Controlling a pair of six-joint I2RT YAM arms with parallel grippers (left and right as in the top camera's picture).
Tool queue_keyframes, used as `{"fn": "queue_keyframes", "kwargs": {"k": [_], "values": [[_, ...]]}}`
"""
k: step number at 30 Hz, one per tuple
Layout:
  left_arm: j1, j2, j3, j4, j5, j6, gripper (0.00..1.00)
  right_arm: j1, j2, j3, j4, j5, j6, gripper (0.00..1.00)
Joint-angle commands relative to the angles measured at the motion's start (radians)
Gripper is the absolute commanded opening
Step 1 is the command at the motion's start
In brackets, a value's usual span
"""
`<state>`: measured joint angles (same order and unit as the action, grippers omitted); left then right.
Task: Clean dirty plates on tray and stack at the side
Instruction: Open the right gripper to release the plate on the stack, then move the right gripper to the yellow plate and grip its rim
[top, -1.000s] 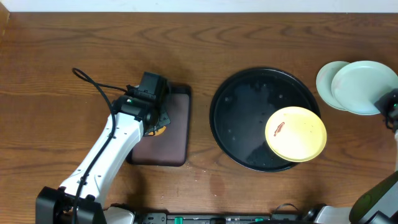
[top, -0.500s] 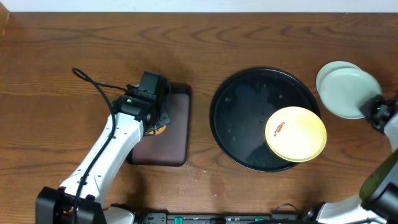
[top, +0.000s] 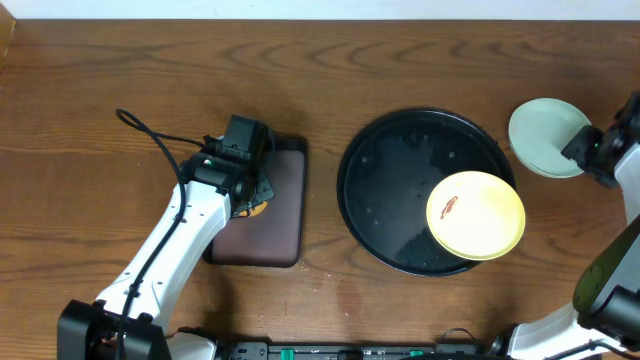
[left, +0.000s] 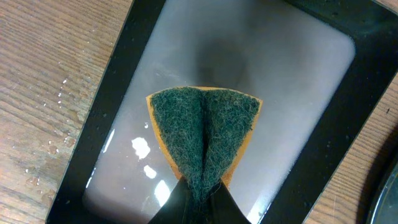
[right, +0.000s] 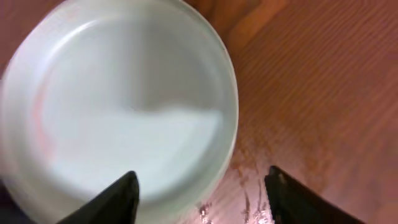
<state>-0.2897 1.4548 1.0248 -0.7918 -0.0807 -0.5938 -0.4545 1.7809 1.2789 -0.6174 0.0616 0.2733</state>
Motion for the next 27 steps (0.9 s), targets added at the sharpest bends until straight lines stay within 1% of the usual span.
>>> {"fn": "queue_keyframes", "kwargs": {"k": [1,4,6,9,11,13,14,16,18,20,21,22,26,27], "values": [[0.002,-0.003,-0.008,-0.004,-0.005,0.013,0.08,0.041,-0.099,0.052,-0.046,0.039,0.007,0.65],[0.002,-0.003,-0.008,-0.004,-0.005,0.013,0.08,0.078,-0.177,0.052,-0.09,-0.013,0.007,0.66],[0.002,-0.003,-0.008,-0.003,-0.005,0.013,0.07,0.103,-0.226,0.052,-0.144,-0.095,0.007,0.68],[0.002,-0.003,-0.008,-0.003,-0.005,0.014,0.07,0.144,-0.295,0.051,-0.271,-0.315,0.006,0.77],[0.002,-0.003,-0.008,-0.003,-0.005,0.013,0.07,0.173,-0.314,0.051,-0.354,-0.351,-0.001,0.78],[0.002,-0.003,-0.008,-0.003,-0.005,0.013,0.08,0.212,-0.317,0.05,-0.461,-0.294,0.0,0.8],[0.002,-0.003,-0.008,-0.004,-0.005,0.013,0.07,0.238,-0.315,0.04,-0.525,-0.221,0.02,0.82],[0.002,-0.003,-0.008,-0.003,-0.005,0.013,0.07,0.264,-0.315,0.017,-0.591,-0.099,0.101,0.84],[0.002,-0.003,-0.008,-0.003,-0.005,0.013,0.08,0.284,-0.315,-0.026,-0.632,0.047,0.214,0.84],[0.002,-0.003,-0.008,-0.003,-0.005,0.013,0.08,0.289,-0.315,-0.08,-0.634,0.15,0.289,0.85],[0.002,-0.003,-0.008,-0.003,-0.005,0.013,0.07,0.286,-0.315,-0.111,-0.628,0.181,0.325,0.9],[0.002,-0.003,-0.008,-0.003,-0.005,0.014,0.07,0.281,-0.315,-0.142,-0.618,0.194,0.356,0.92],[0.002,-0.003,-0.008,-0.006,-0.005,0.014,0.07,0.245,-0.315,-0.249,-0.515,0.16,0.365,0.99],[0.002,-0.003,-0.008,-0.008,-0.005,0.014,0.07,0.236,-0.315,-0.269,-0.492,0.15,0.359,0.99]]}}
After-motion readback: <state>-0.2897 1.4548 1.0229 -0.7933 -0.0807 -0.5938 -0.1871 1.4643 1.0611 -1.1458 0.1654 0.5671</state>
